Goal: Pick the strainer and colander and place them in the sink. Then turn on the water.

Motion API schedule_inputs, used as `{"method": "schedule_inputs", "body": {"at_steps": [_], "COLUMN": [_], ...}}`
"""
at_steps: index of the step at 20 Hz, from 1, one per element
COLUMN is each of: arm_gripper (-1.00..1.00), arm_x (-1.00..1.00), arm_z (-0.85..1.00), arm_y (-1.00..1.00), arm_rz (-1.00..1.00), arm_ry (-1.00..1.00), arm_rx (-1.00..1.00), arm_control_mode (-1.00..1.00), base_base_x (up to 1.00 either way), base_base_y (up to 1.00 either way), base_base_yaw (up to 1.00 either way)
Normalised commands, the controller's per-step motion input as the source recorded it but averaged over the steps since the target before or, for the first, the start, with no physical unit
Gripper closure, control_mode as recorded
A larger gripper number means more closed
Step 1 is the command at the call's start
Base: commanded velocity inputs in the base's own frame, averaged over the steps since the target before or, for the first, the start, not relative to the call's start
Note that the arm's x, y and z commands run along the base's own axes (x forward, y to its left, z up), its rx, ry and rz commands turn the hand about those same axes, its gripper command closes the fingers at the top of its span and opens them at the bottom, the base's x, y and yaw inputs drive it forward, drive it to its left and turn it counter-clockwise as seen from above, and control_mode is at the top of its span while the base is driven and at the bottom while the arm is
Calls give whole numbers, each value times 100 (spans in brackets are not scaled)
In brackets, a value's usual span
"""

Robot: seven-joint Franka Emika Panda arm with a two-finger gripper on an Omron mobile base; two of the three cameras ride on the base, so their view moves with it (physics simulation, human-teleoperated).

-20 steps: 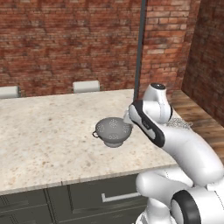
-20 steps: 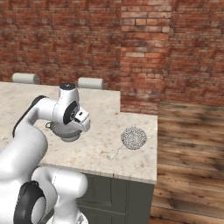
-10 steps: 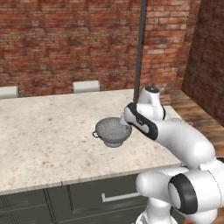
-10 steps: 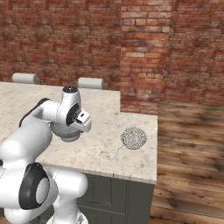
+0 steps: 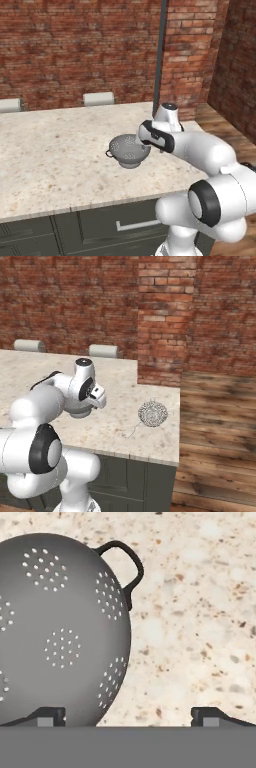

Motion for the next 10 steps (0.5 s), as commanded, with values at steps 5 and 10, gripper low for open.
{"method": "schedule_inputs", "body": {"at_steps": [5,10], "arm_gripper": [-100,-100], "arm_x": [23,28], "arm_z": [-18,-16], "arm_y": [4,8], "arm_rz": [0,0], "arm_ry": [0,0], "arm_rx": [0,0], "arm_control_mode": [-100,-100], "base_base_x": [0,0], "base_base_y": [0,0], "base_base_yaw": [0,0]}}
